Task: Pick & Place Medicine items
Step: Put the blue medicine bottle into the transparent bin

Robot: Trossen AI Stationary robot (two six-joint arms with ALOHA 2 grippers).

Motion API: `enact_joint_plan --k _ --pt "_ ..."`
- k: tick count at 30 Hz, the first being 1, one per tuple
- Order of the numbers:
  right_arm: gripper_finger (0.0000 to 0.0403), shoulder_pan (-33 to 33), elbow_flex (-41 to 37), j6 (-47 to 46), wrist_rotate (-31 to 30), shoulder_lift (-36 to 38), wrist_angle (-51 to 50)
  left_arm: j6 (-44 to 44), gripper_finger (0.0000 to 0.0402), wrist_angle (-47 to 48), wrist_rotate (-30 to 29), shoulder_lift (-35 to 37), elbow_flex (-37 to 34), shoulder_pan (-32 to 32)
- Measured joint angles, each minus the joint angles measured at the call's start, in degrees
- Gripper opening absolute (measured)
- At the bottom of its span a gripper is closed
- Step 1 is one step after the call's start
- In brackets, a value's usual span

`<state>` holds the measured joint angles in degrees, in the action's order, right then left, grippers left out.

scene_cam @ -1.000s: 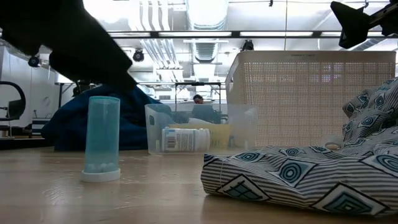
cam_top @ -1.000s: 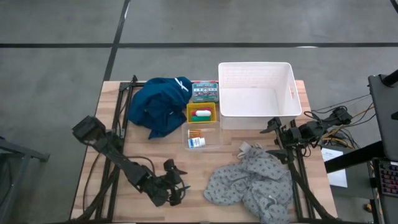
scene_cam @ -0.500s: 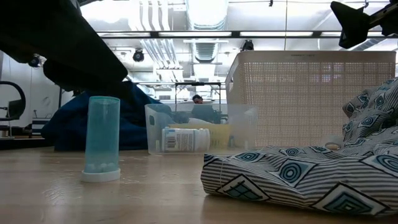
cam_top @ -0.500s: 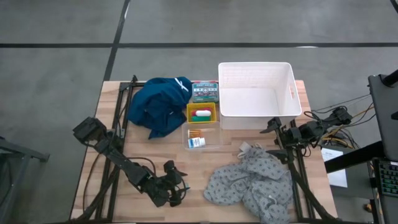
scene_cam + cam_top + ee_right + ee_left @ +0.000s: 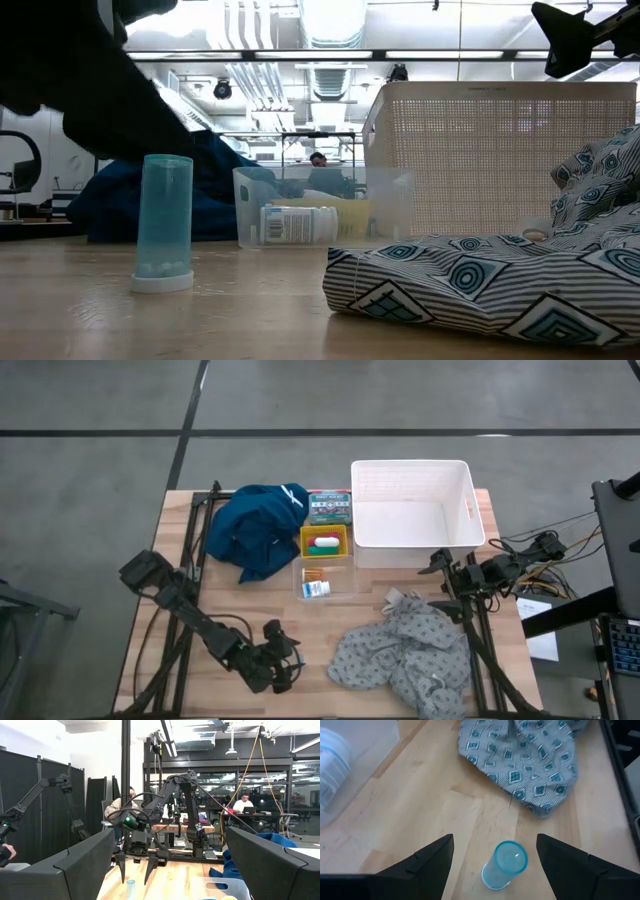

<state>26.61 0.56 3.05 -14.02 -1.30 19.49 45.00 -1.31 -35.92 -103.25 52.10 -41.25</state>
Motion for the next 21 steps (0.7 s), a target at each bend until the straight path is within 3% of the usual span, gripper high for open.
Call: enact_joint_plan --k 21 --pt "0.038 -0.02 -0.02 0.0 -0.01 0.0 0.0 3.12 0.0274 0.91 1.27 -1.65 0.0 0.04"
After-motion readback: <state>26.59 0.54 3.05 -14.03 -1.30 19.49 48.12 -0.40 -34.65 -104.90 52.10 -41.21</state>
